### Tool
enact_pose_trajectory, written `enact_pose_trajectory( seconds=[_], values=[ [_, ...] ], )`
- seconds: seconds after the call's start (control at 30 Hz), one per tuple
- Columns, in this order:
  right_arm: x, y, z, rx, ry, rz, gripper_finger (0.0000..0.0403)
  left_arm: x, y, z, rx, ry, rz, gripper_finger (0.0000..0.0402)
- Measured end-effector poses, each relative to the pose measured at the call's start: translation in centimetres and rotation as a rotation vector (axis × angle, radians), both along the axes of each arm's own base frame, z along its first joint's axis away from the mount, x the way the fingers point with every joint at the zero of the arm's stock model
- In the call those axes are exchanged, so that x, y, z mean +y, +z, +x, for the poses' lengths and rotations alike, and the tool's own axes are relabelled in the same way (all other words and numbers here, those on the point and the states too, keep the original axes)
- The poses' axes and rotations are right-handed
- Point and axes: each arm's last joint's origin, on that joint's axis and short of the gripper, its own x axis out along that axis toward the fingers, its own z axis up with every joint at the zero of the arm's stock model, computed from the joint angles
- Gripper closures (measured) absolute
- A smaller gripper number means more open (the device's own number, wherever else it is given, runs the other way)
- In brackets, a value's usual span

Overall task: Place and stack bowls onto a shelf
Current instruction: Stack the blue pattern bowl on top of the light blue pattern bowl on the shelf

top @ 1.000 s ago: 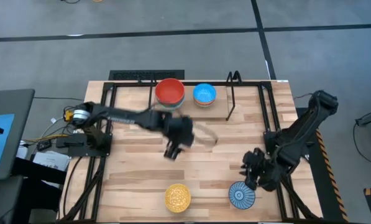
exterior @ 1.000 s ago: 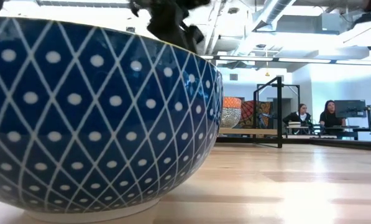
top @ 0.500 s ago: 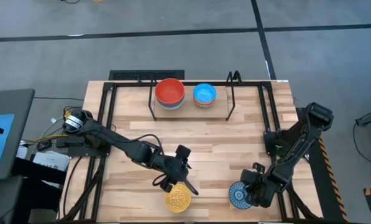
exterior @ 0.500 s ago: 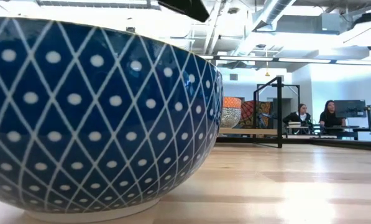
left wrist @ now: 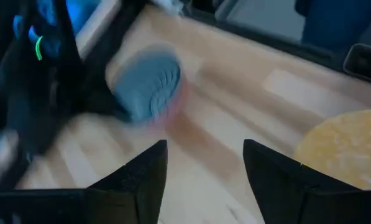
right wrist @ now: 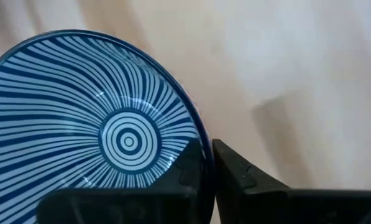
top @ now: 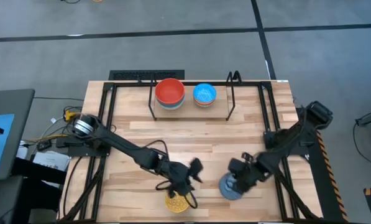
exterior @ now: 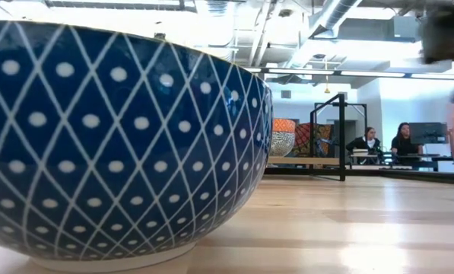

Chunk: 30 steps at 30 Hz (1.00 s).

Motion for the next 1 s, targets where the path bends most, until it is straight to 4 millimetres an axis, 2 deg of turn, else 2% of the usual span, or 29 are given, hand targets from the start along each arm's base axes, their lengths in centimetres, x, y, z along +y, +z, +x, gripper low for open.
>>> enact_pose_trajectory(
  seconds=[0.07,0.3,0.37,0.43,0.5,0.57,0.7,0.83,1.0],
  values=[
    [-0.9,0.5,1.2,-0.015,-0.008,0.001,0.0353,-0.4,0.1,1.4,-0.081,-0.033,0.031,0.0205],
    [-3.3,2.7,4.6,-0.057,0.054,0.034,0.0358,-0.9,-1.1,4.4,-0.035,-0.084,0.121,0.0205],
    [-3.9,3.4,5.1,-0.063,0.073,0.024,0.0358,-0.9,-1.6,4.6,0.041,-0.087,0.143,0.0205],
    [-4.1,3.8,5.7,-0.085,0.086,0.028,0.0358,-1.2,-1.8,5.4,0.046,-0.088,0.139,0.0205],
    [-4.4,4.3,6.0,-0.093,0.097,0.018,0.0358,-1.1,-2.1,5.2,0.098,-0.087,0.159,0.0205],
    [-4.6,4.4,6.2,-0.104,0.114,0.012,0.0358,-0.9,-2.2,5.8,0.07,-0.066,0.133,0.0205],
    [-4.7,4.9,6.5,-0.119,0.138,0.007,0.0358,-0.6,-2.5,5.7,0.098,-0.023,0.129,0.0208],
    [-4.6,5.0,6.6,-0.124,0.141,0.008,0.0357,-0.2,-2.5,5.9,0.108,0.002,0.103,0.0235],
    [-4.6,5.0,6.6,-0.123,0.153,0.014,0.0357,0.0,-2.5,5.9,0.118,-0.032,0.08,0.0301]
  ],
)
